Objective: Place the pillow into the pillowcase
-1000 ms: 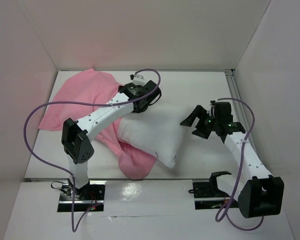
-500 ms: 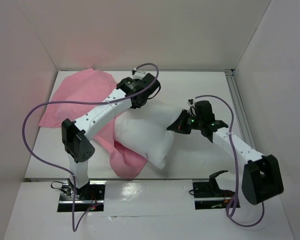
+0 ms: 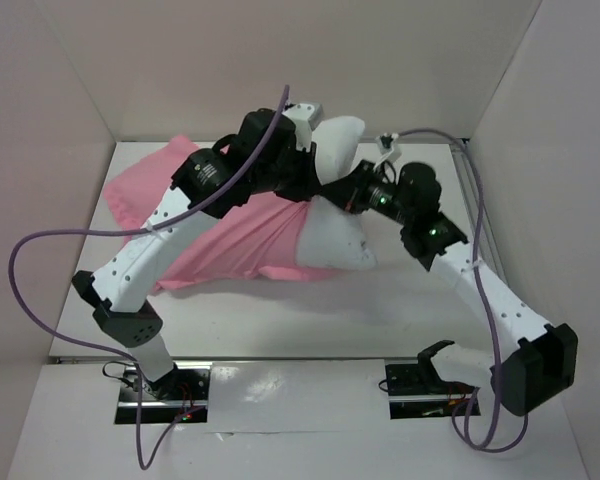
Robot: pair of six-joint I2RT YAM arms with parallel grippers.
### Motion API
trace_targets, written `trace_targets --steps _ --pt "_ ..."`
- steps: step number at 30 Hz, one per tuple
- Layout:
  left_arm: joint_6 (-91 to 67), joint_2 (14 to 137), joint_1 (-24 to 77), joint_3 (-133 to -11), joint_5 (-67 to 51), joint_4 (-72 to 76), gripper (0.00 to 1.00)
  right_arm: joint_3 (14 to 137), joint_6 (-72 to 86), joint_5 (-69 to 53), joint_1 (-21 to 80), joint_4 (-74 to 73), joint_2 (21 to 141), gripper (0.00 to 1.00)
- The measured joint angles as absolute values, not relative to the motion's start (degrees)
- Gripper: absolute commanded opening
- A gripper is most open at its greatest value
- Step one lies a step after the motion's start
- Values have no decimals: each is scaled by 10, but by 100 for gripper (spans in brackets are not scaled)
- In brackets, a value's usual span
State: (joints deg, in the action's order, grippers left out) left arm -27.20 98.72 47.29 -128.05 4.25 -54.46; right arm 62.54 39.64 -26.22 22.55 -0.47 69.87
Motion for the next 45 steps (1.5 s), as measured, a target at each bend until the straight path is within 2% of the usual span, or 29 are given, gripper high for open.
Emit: trace_targets --steps 4,8,11,12,14,15,16,18,20,22,25,29,34,38,39,40,41,42,43,45 --pt "-289 975 470 -1200 11 -563 0 474 436 -211 301 98 692 0" --pt "-304 982 469 -1118 0 -552 0 392 463 -181 328 62 764 0" --pt "-314 974 473 -1084 2 -538 2 381 466 -177 344 53 761 0" --pt "-316 971 474 -1079 10 -538 19 383 463 -172 350 51 756 0" --pt "-316 961 474 -1075 31 -541 47 388 453 -162 364 43 748 2" --pt "-315 958 474 -1078 41 -542 59 393 448 -158 371 36 747 9" --pt "-315 957 475 -1086 54 -544 75 398 442 -156 378 27 746 36" --pt "-309 959 478 -1109 78 -540 84 405 432 -156 390 3 740 67" --pt "-300 964 481 -1141 114 -542 84 406 422 -151 398 -30 722 88" --pt "-297 974 482 -1171 152 -545 84 406 412 -136 397 -69 696 93" --pt "-286 1016 478 -1229 225 -567 84 413 402 -119 371 -130 655 96" --pt "-284 1123 470 -1306 329 -620 85 416 389 -112 289 -201 603 96" --pt "-284 1209 467 -1287 387 -684 85 418 377 -157 182 -232 590 97" --pt "-290 1213 467 -1261 405 -727 74 416 375 -221 136 -227 599 97" --pt "-292 1213 466 -1261 409 -733 64 416 376 -236 132 -222 606 99" --pt "-297 1212 466 -1261 413 -738 60 416 376 -247 132 -216 613 99" --pt "-300 1211 466 -1261 417 -745 44 415 377 -260 134 -208 623 100" --pt "-304 1210 466 -1261 417 -747 44 415 378 -271 138 -199 632 100" --pt "-302 1210 464 -1260 418 -750 32 415 380 -277 145 -191 643 100" --pt "-304 1207 462 -1253 418 -751 20 415 384 -285 164 -176 663 100"
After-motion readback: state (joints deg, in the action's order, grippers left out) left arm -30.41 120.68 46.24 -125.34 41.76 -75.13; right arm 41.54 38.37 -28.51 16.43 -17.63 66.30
